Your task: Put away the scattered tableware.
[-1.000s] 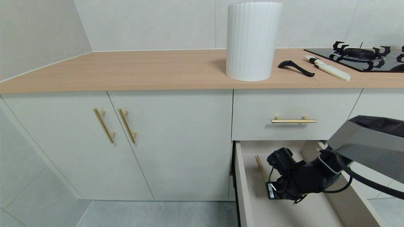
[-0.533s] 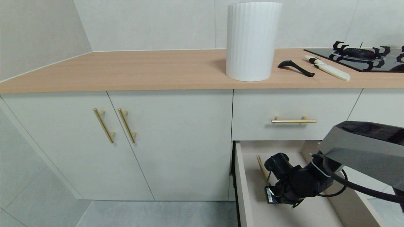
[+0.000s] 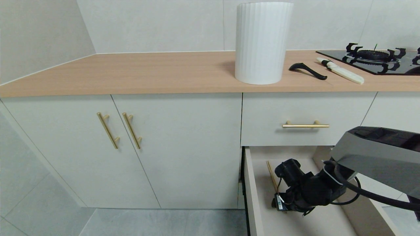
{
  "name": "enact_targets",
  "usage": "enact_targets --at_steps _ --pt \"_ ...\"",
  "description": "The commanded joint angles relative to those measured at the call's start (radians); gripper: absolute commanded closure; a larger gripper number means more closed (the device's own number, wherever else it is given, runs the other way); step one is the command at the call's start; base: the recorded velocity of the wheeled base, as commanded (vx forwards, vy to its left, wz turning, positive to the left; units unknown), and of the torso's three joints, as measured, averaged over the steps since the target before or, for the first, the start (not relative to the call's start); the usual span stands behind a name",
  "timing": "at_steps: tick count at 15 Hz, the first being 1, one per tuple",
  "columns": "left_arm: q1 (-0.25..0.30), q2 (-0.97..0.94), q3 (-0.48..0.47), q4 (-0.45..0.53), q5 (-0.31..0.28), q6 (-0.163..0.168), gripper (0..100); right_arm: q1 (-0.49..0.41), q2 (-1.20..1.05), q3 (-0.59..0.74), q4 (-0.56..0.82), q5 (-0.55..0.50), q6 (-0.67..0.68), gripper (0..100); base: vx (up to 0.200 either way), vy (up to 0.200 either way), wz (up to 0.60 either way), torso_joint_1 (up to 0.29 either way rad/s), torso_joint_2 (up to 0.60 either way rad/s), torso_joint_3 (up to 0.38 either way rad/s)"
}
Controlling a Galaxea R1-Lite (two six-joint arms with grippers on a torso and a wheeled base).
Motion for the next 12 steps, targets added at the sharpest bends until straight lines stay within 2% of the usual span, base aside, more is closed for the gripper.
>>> enact_targets --at_steps 1,3,6,9,12 --pt "0.0 0.002 0.0 0.0 0.0 0.0 0 0.001 -0.001 0.0 0.001 0.001 0.0 0 0.0 0.0 0.0 0.0 0.0 0.0" --pt "0.0 0.002 0.0 0.0 0.0 0.0 0 0.001 -0.013 0.002 0.004 -0.001 0.0 0 0.0 0.0 0.0 0.0 0.0 0.0" --pt "0.0 0.002 0.0 0.0 0.0 0.0 0 0.001 -0.159 0.04 0.007 -0.004 -0.003 0 0.0 0.0 0.0 0.0 0.0 0.0" --pt "0.0 0.002 0.0 0.0 0.0 0.0 0 -0.003 -0.418 0.085 0.062 -0.002 -0.022 0 0.0 0.0 0.0 0.0 0.0 0.0" --pt "0.0 0.0 0.0 0.0 0.0 0.0 0 -0.024 -0.586 0.1 0.078 -0.011 -0.057 0 0.0 0.0 0.0 0.0 0.0 0.0"
